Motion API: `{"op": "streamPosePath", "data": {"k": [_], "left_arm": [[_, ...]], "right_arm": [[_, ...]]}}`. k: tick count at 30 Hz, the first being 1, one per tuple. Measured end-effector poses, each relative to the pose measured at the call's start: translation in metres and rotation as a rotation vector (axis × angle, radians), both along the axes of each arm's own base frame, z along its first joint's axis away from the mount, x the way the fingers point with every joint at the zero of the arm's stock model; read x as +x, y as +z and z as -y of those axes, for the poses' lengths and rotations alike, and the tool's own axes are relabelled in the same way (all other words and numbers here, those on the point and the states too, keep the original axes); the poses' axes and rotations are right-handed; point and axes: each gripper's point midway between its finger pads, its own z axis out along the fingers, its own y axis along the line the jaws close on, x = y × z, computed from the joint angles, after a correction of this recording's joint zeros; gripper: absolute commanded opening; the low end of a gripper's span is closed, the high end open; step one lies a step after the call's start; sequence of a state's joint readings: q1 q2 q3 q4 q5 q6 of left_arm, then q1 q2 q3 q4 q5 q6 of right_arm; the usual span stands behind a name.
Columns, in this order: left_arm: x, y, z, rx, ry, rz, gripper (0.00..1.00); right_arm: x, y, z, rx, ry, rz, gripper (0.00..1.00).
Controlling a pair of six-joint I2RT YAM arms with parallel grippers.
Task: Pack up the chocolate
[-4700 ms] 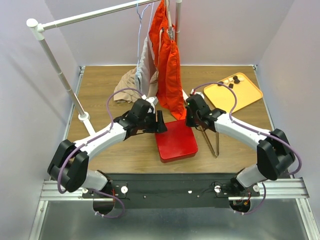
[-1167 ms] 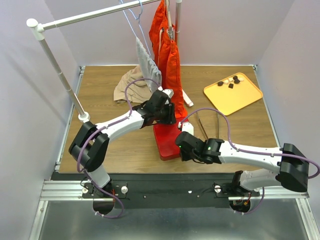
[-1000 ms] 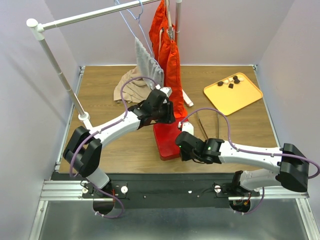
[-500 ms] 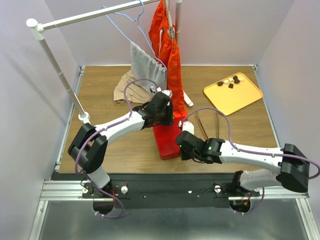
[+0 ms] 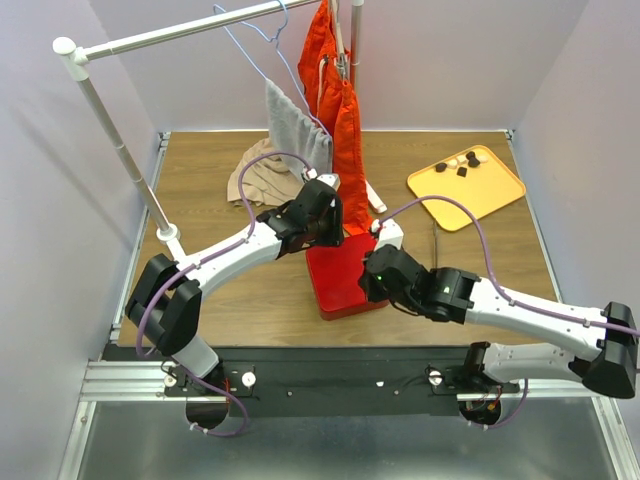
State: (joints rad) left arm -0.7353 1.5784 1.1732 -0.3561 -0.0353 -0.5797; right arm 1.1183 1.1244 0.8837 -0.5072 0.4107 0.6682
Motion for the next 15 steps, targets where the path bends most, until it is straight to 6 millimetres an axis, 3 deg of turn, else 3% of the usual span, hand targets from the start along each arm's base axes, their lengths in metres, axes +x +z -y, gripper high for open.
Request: {"op": "streamPosePath", "data": {"k": [2, 5, 7, 10, 15], "left_arm": [[0.000, -0.001, 0.000, 0.002, 0.000, -0.002, 0.51], [-0.001, -0.002, -0.001, 0.005, 0.000, -0.005, 0.51], [-0.001, -0.002, -0.001, 0.006, 0.000, -0.006, 0.51], [-0.002, -0.004, -0.002, 0.009, 0.000, -0.009, 0.51], [-0.005, -0.009, -0.005, 0.022, 0.002, -0.022, 0.51]], "right_arm": [[0.010, 0.002, 0.004, -0.012, -0.026, 0.011, 0.03], [0.027, -0.014, 0.016, -0.064, -0.084, -0.007, 0.02], [0.031, -0.036, 0.023, -0.116, -0.106, -0.038, 0.01], [0.022, -0.078, 0.034, -0.214, -0.095, -0.109, 0.01], [0.025, -0.070, 0.030, -0.189, -0.080, -0.090, 0.01]]}}
